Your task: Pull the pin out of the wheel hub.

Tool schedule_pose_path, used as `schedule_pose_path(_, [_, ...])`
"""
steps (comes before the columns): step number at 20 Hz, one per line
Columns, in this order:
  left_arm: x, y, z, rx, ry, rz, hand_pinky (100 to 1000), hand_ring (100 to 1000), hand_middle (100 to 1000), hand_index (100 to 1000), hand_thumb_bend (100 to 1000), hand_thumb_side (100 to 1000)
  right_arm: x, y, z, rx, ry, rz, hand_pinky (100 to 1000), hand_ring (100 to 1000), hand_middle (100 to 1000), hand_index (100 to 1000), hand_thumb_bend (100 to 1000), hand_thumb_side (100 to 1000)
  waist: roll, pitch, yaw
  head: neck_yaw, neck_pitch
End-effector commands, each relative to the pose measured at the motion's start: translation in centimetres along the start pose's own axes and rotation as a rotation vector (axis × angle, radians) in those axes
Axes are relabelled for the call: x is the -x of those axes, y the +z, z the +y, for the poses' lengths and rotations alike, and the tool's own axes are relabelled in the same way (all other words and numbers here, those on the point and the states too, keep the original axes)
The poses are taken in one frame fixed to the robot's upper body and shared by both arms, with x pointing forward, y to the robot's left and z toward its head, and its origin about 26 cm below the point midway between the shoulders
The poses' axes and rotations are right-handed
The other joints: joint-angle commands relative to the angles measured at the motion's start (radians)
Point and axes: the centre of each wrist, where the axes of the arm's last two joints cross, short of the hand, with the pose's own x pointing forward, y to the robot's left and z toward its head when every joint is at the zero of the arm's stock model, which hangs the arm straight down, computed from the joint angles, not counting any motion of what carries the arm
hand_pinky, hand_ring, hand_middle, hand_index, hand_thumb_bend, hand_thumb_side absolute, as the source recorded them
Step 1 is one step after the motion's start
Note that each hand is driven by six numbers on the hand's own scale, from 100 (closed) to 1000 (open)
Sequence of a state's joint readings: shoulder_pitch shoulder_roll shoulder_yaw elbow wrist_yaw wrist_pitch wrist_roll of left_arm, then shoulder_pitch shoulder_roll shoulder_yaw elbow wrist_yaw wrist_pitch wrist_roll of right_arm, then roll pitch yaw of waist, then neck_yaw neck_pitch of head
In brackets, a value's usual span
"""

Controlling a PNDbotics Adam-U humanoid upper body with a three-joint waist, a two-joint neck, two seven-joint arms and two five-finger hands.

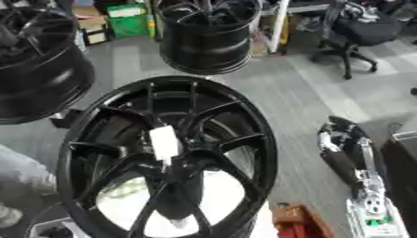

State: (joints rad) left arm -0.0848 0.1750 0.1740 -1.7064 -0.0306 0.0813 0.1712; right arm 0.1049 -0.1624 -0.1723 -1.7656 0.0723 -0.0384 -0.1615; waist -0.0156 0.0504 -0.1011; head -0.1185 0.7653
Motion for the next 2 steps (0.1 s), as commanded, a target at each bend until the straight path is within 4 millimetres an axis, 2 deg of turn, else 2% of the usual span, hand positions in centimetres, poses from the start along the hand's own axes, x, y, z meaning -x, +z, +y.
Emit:
schedule_pose_path(1, [-0.62,-0.05,-0.27,0.004,0.011,-0.027,647,584,629,737,100,487,-0.77,-0.39,-0.13,-0.001,-0.003,-0.034,642,522,637,781,100,343,-0.001,-0.005,0.002,0.004,0.005])
schedule_pose_path(2, [-0.55,0.03,-0.36,0.006,0.012,-0.025,647,584,629,737,100,488,-0.76,-0.38,-0.1,-0.003,-0.002,-0.033,642,522,637,781,100,343,-0.001,-0.005,0.002,0.006,0.005])
